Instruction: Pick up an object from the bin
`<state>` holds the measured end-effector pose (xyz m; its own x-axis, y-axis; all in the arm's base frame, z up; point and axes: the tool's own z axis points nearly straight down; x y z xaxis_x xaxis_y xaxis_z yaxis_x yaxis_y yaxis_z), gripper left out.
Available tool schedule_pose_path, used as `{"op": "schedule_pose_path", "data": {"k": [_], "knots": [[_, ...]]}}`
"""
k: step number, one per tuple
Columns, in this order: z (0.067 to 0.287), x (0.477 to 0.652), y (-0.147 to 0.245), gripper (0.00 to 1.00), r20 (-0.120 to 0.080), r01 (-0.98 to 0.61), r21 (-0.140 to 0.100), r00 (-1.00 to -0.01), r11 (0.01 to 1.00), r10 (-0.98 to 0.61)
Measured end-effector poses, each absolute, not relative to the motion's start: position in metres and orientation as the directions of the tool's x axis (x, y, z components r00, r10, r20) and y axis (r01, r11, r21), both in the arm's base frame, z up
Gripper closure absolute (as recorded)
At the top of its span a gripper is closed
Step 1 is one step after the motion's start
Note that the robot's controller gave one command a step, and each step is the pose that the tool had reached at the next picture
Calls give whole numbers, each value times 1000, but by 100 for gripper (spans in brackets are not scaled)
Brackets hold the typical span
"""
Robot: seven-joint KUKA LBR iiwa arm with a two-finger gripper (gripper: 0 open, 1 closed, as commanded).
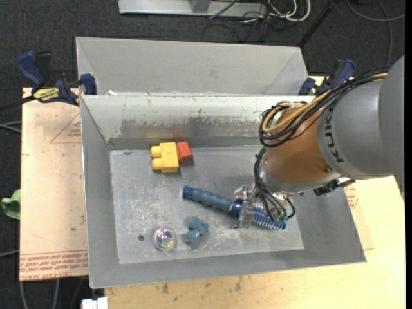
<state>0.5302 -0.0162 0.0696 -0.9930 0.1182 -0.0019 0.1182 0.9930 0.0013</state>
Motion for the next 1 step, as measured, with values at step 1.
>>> {"op": "schedule_pose_path", "data": {"k": [1], "knots": [[104, 531, -16, 100, -2, 117, 2, -993, 993, 117]]}}
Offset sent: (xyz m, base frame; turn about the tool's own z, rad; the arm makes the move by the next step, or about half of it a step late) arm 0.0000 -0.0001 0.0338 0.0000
